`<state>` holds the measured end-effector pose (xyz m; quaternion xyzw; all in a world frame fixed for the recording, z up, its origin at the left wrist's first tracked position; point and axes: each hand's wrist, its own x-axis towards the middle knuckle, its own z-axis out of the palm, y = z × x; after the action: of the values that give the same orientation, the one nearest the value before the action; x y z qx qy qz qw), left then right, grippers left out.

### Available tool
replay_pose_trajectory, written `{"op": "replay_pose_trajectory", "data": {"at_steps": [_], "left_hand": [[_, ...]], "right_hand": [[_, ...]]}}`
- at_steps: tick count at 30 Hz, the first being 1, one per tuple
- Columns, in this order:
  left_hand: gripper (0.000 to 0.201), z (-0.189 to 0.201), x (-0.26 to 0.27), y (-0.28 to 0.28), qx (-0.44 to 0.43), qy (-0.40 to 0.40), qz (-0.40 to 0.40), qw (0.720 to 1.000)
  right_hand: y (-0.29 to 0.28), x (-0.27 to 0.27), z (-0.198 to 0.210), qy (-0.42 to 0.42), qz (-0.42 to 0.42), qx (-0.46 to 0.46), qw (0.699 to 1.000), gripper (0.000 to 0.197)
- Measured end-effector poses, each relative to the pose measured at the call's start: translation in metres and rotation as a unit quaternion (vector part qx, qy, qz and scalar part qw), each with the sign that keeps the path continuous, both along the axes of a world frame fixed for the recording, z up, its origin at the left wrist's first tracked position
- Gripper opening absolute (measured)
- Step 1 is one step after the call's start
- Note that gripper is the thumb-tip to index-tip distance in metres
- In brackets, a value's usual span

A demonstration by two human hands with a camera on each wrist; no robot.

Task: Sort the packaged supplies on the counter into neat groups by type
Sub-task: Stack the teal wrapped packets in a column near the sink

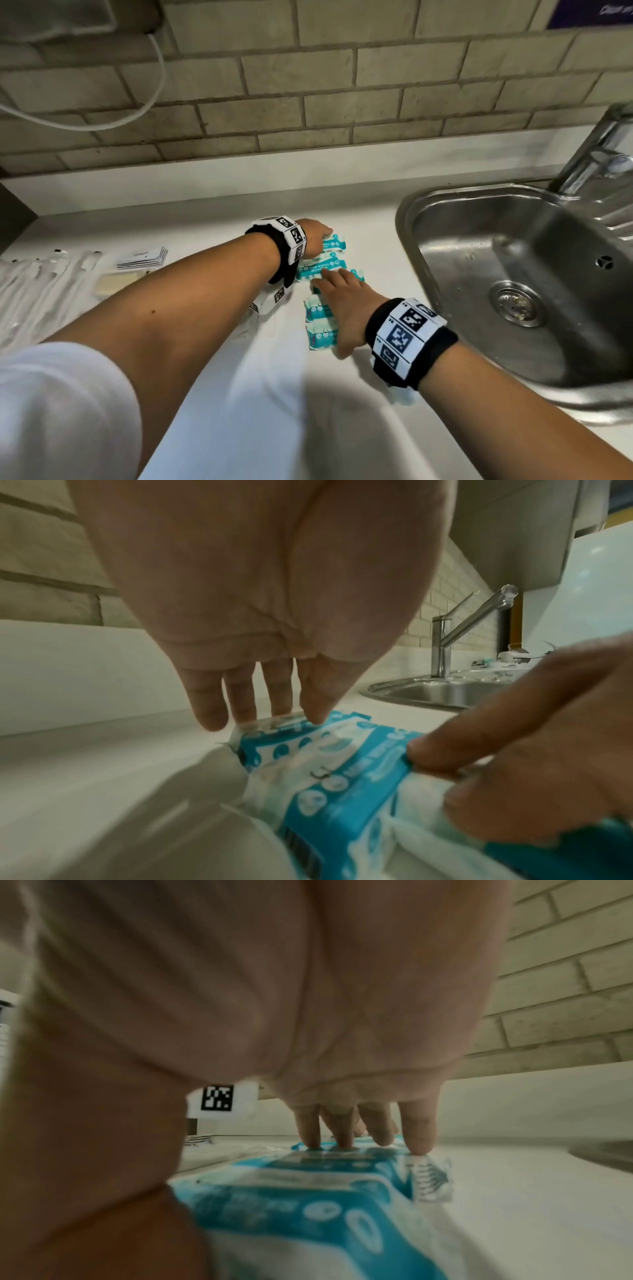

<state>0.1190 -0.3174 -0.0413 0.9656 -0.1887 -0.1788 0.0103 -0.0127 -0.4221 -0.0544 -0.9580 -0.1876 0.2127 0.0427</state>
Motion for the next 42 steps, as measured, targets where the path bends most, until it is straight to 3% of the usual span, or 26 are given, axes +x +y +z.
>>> {"op": "replay_pose_trajectory", "data": {"at_steps": [15, 19, 21, 24, 26, 29, 35, 42], "left_hand": [[0.056, -0.006, 0.022, 0.014, -0.061, 0.023, 0.013, 0.998], [0.056, -0.008, 0.024, 0.022, -0.077, 0.003, 0.036, 0.996], [0.047, -0.002, 0.027, 0.031, -0.130, -0.042, 0.098, 0.986], [0.028, 0.006, 0.029, 0.047, -0.180, -0.066, 0.194, 0.962], [0.027, 0.007, 0.025, 0.053, -0.194, -0.004, 0.224, 0.955], [0.024, 0.007, 0.016, 0.054, -0.197, 0.063, 0.228, 0.952], [0.050, 0.002, 0.008, 0.057, -0.282, 0.163, 0.309, 0.894], [0.048, 0.000, 0.006, 0.059, -0.326, 0.167, 0.311, 0.877]], "right_hand": [[0.011, 0.025, 0.004, -0.034, 0.010, 0.009, 0.999, 0.114], [0.000, 0.032, 0.023, 0.061, -0.026, 0.068, 0.995, 0.117], [-0.008, 0.044, 0.033, 0.091, -0.089, 0.171, 0.977, 0.096], [-0.014, 0.074, 0.034, -0.012, -0.178, 0.252, 0.951, 0.060], [-0.014, 0.092, 0.029, -0.065, -0.219, 0.240, 0.944, 0.051], [-0.010, 0.109, 0.019, -0.060, -0.236, 0.216, 0.946, 0.051], [-0.001, 0.114, 0.012, -0.037, -0.184, 0.104, 0.977, 0.039], [0.004, 0.115, 0.013, -0.052, -0.158, 0.103, 0.981, 0.035]]}}
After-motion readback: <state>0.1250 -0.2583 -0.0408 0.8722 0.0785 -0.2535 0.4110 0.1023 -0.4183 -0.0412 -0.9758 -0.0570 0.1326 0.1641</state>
